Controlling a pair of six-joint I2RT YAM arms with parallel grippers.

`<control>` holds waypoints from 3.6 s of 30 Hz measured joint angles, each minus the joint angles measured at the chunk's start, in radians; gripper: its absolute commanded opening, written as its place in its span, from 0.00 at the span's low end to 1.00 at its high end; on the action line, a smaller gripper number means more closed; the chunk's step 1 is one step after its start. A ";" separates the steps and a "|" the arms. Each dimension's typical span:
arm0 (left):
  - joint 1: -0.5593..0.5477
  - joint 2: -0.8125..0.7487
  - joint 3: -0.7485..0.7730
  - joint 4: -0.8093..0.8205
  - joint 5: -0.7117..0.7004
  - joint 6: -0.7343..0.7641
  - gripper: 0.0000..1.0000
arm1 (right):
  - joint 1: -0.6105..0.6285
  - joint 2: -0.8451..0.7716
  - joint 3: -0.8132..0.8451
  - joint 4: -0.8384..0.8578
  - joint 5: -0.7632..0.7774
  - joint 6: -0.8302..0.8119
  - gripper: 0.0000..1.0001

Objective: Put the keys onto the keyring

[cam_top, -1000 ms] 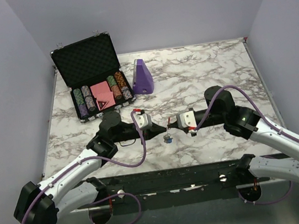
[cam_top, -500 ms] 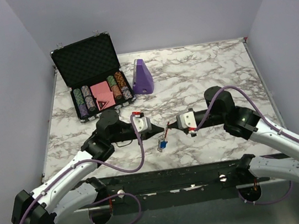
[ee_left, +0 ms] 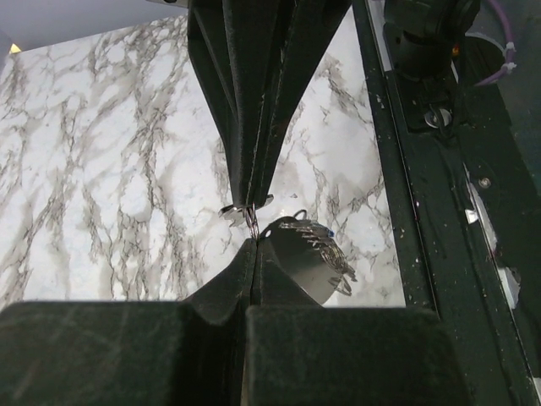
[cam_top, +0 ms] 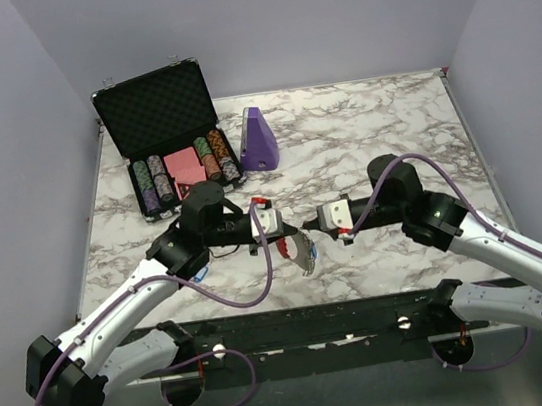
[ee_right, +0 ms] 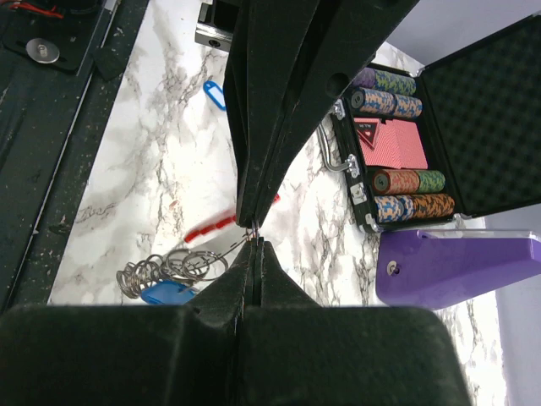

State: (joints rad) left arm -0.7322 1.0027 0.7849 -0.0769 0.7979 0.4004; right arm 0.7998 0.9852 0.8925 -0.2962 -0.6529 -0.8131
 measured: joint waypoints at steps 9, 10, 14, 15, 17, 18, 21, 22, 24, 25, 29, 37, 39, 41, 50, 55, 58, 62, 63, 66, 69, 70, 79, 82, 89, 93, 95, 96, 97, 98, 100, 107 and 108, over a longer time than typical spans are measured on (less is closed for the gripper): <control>0.005 0.070 0.085 -0.126 0.038 0.081 0.00 | -0.003 0.006 0.000 -0.021 0.005 -0.028 0.00; 0.005 0.073 0.097 -0.145 0.044 0.092 0.00 | -0.003 0.008 0.000 -0.027 0.005 -0.035 0.00; 0.005 0.120 0.142 -0.213 0.062 0.132 0.00 | -0.003 0.014 0.008 -0.054 0.005 -0.071 0.00; 0.006 0.131 0.153 -0.231 0.070 0.141 0.00 | -0.003 0.016 0.010 -0.063 0.005 -0.080 0.00; 0.006 0.144 0.166 -0.250 0.079 0.153 0.00 | -0.003 0.020 0.018 -0.081 0.004 -0.099 0.00; 0.006 0.150 0.173 -0.261 0.084 0.159 0.00 | -0.003 0.023 0.023 -0.095 0.003 -0.113 0.00; 0.006 0.173 0.198 -0.292 0.103 0.176 0.00 | -0.003 0.027 0.038 -0.122 0.001 -0.145 0.00; 0.006 0.178 0.203 -0.300 0.108 0.179 0.00 | -0.003 0.029 0.042 -0.130 0.001 -0.156 0.00; 0.006 0.187 0.211 -0.315 0.120 0.186 0.00 | -0.003 0.034 0.051 -0.153 -0.006 -0.177 0.00; 0.006 0.191 0.216 -0.323 0.125 0.188 0.00 | -0.003 0.036 0.055 -0.162 -0.011 -0.185 0.00; 0.006 0.209 0.228 -0.342 0.147 0.199 0.00 | -0.003 0.043 0.069 -0.198 -0.022 -0.220 0.00; 0.005 0.241 0.269 -0.394 0.174 0.210 0.00 | -0.003 0.048 0.088 -0.238 -0.037 -0.263 0.00; 0.002 0.257 0.282 -0.410 0.181 0.209 0.00 | -0.003 0.048 0.088 -0.244 -0.037 -0.261 0.00; -0.004 0.276 0.291 -0.421 0.183 0.209 0.00 | -0.003 0.048 0.088 -0.254 -0.037 -0.257 0.00; -0.010 0.277 0.267 -0.388 0.183 0.195 0.00 | -0.002 0.047 0.088 -0.270 -0.041 -0.250 0.00; -0.011 0.274 0.259 -0.373 0.182 0.182 0.00 | -0.002 0.046 0.088 -0.272 -0.042 -0.250 0.00; -0.011 0.273 0.257 -0.367 0.181 0.174 0.07 | -0.002 0.046 0.088 -0.272 -0.042 -0.249 0.00; -0.011 0.266 0.241 -0.337 0.179 0.150 0.14 | -0.002 0.046 0.088 -0.271 -0.042 -0.241 0.00; -0.011 0.259 0.233 -0.325 0.178 0.143 0.17 | -0.002 0.046 0.088 -0.270 -0.042 -0.238 0.00; -0.011 0.237 0.207 -0.295 0.173 0.124 0.24 | -0.002 0.046 0.087 -0.265 -0.042 -0.232 0.00; -0.011 0.213 0.182 -0.264 0.167 0.105 0.30 | -0.002 0.046 0.086 -0.256 -0.043 -0.225 0.00; -0.011 0.205 0.175 -0.256 0.164 0.099 0.31 | -0.002 0.046 0.086 -0.253 -0.043 -0.223 0.00; -0.009 0.148 0.130 -0.188 0.131 0.056 0.42 | -0.002 0.045 0.074 -0.241 -0.042 -0.194 0.00; -0.008 0.120 0.102 -0.161 0.105 0.034 0.42 | -0.002 0.045 0.071 -0.230 -0.042 -0.177 0.00; -0.008 0.018 -0.014 -0.056 0.016 -0.055 0.37 | -0.002 0.041 0.067 -0.206 -0.040 -0.133 0.00; -0.013 -0.043 -0.096 0.045 -0.050 -0.125 0.35 | -0.003 0.041 0.067 -0.185 -0.040 -0.095 0.00; -0.024 -0.059 -0.131 0.104 -0.082 -0.164 0.35 | -0.003 0.041 0.066 -0.174 -0.040 -0.076 0.00; -0.029 -0.062 -0.145 0.127 -0.093 -0.178 0.35 | -0.003 0.041 0.066 -0.169 -0.040 -0.069 0.00; -0.034 -0.063 -0.157 0.155 -0.107 -0.193 0.35 | -0.003 0.041 0.066 -0.166 -0.040 -0.062 0.00; -0.042 -0.063 -0.171 0.186 -0.120 -0.209 0.34 | -0.005 0.041 0.066 -0.164 -0.040 -0.055 0.00; -0.052 -0.063 -0.195 0.235 -0.149 -0.233 0.34 | -0.010 0.041 0.066 -0.159 -0.040 -0.043 0.00; -0.064 -0.049 -0.237 0.368 -0.207 -0.288 0.31 | -0.015 0.041 0.063 -0.146 -0.040 -0.027 0.00; -0.064 -0.043 -0.238 0.380 -0.211 -0.295 0.30 | -0.016 0.041 0.061 -0.146 -0.040 -0.025 0.00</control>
State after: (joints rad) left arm -0.7959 0.9596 0.5472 0.3035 0.5869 0.1055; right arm 0.7841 1.0264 0.9539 -0.4419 -0.6926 -0.8383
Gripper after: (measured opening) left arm 0.324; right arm 0.005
